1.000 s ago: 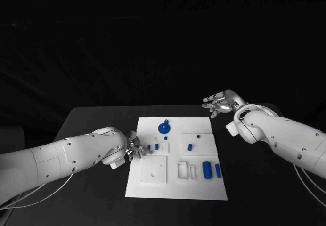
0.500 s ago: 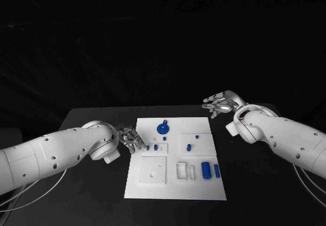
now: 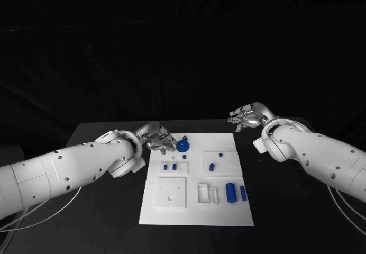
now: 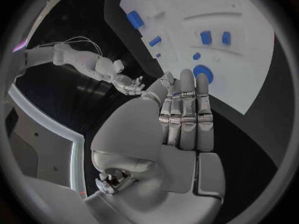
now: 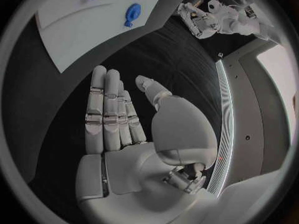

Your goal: Assemble the parts on the task board

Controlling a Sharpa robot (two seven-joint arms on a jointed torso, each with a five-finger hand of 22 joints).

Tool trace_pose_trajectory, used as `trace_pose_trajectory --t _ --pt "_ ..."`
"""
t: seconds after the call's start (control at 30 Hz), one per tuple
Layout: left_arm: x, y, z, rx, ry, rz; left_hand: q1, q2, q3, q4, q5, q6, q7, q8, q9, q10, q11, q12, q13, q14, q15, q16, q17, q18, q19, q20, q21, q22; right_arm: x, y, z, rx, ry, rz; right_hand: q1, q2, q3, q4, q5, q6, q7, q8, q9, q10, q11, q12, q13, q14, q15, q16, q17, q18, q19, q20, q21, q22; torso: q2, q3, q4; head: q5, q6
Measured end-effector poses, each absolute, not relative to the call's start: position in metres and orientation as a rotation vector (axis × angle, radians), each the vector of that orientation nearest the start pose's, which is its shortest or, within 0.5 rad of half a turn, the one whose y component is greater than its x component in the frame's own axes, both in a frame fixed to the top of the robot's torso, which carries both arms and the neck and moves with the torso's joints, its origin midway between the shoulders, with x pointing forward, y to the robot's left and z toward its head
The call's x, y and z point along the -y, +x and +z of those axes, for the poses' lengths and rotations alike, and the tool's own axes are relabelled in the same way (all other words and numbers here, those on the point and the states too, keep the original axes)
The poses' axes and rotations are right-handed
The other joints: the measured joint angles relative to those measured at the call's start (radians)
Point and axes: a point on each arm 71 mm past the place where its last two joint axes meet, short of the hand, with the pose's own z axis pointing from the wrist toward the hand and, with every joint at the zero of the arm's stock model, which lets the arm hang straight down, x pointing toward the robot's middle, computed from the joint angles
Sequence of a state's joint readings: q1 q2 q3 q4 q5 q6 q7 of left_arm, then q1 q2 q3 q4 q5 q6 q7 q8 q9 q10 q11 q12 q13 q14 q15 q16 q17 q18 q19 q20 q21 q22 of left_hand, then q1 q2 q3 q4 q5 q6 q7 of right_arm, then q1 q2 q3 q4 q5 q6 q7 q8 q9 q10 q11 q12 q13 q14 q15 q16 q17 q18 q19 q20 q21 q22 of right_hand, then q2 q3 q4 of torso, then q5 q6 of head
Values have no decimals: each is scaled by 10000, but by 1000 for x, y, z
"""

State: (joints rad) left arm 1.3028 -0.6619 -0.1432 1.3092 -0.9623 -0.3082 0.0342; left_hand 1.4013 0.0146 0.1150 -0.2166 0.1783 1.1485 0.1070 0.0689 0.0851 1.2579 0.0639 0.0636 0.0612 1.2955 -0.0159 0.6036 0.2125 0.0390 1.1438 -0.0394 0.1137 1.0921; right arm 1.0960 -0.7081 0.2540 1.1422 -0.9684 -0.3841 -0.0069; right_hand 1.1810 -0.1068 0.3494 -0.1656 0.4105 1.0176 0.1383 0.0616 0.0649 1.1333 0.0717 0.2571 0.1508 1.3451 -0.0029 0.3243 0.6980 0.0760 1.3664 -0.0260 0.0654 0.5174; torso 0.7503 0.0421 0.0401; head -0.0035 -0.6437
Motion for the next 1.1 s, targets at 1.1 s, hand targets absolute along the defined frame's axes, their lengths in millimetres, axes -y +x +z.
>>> trace_pose_trajectory --t 1.1 --pt "-127 557 -209 -16781 2559 -7108 -200 -200 36 -35 -671 -169 15 -41 -172 -553 185 0 -13 82 162 -701 227 154 65 176 -465 -175 270 569 -167 -13605 7399 10676 92 333 967 -192 -310 -289 168 0 -33 -576 715 -1917 -926 -2639 1424 -2571 -6363 1 -4847 1786 0 -4566 22 28 -26 -66 -39"
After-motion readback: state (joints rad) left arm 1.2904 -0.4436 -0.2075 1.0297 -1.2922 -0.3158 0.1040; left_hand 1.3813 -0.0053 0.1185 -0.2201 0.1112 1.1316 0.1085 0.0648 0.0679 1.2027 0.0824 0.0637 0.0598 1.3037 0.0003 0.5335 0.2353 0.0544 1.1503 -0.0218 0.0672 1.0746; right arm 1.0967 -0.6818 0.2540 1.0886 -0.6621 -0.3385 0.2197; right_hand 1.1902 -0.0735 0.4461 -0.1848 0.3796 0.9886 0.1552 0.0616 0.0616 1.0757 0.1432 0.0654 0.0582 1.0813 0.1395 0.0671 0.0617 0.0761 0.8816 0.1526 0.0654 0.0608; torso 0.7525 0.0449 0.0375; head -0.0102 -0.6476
